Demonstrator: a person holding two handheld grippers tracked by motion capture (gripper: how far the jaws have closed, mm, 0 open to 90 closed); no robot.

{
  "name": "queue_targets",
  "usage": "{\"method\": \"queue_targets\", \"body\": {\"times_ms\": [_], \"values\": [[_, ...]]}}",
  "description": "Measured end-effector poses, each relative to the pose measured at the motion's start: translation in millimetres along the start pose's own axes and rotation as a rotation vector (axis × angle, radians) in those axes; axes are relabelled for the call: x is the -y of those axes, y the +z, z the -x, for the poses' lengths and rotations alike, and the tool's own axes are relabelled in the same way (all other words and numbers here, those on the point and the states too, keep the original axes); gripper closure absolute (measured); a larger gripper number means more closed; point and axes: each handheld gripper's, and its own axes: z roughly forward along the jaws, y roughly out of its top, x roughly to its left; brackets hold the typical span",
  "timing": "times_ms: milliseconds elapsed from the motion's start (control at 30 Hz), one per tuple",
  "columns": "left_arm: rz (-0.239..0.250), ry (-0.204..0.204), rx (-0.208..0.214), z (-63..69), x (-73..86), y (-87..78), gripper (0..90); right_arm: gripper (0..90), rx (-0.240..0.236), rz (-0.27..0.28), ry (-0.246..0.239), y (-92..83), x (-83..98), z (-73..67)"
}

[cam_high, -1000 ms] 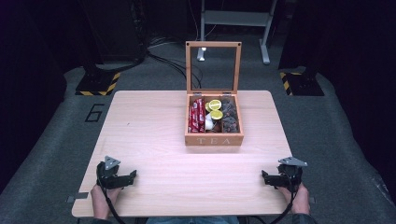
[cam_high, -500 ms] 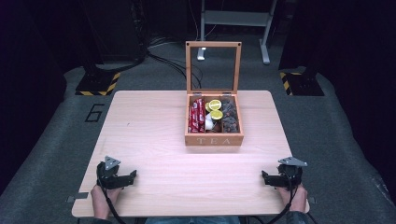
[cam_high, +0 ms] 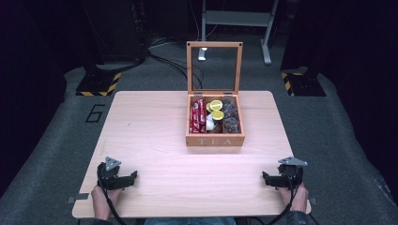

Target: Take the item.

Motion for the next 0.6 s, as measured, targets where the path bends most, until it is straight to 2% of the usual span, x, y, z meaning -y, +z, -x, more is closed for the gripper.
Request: {"method": "queue_targets", "body": {"times_ms": [133,167,433,600], "values": [[0.000,0.000,0.000,0.1,0.0,0.0,10.5,0.2,-0.008,0.004,0.007,-2.3,-2.6,1.3],[0.000,0.000,0.000,0.0,0.0,0.0,10.6,0.2,-0.019,0.006,0.025,-3.0,-4.2,1.2],[0.002,-0.001,0.000,0.0,0.0,0.2,10.5,0.3,-0.062,0.015,0.010,-9.0,-18.7,0.3],[0.000,0.000,-0.001,0.2,-0.3,0.4,10.4,0.3,-0.086,0.026,-0.001,-13.8,-34.0,-6.4]]}}
